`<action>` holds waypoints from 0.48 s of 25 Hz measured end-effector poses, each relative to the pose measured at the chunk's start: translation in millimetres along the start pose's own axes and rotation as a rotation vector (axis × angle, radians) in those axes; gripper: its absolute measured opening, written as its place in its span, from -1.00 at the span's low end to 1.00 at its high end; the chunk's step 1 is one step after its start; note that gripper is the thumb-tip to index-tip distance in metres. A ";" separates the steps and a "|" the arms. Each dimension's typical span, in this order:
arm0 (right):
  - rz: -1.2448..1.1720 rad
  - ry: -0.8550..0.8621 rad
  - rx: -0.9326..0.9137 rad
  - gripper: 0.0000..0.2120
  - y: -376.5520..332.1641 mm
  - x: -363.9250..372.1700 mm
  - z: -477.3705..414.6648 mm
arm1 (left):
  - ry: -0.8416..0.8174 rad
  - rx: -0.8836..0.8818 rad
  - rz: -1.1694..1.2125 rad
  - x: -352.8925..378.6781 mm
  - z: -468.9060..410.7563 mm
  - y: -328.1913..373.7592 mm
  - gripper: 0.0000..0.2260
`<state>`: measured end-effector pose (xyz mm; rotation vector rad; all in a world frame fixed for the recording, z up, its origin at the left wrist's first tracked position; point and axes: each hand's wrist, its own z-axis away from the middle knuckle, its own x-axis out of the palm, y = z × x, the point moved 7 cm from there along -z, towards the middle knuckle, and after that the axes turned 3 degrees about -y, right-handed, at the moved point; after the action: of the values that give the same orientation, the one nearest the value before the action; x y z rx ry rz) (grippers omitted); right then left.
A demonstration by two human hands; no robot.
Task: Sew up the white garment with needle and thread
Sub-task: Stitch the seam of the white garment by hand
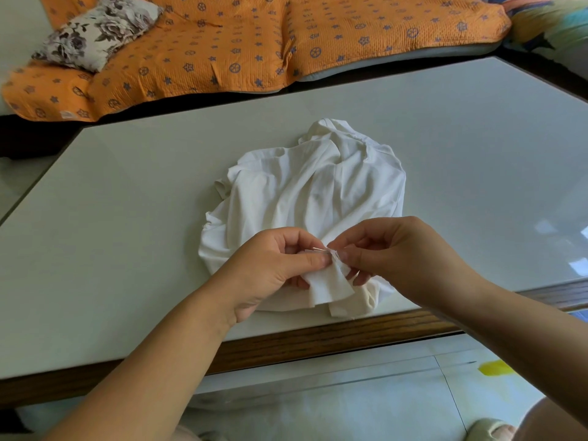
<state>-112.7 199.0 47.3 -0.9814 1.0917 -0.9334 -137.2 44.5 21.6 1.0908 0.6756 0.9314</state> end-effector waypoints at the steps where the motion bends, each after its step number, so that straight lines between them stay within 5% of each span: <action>1: 0.008 0.008 0.000 -0.90 -0.4 -0.1 0.5 | 0.008 -0.005 -0.016 1.4 -0.5 -1.5 -0.95; 8: 0.071 -0.021 -0.008 -0.86 -2.7 4.9 -0.2 | 0.065 0.001 -0.015 1.1 -1.1 -3.1 -0.82; 12: 0.072 -0.041 -0.031 -0.95 -1.8 7.4 -3.2 | 0.082 -0.005 -0.037 0.1 -1.4 -5.0 -0.96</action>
<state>-114.5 191.0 46.6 -0.9766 1.1030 -0.8366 -136.9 44.4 16.4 1.0369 0.7583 0.9494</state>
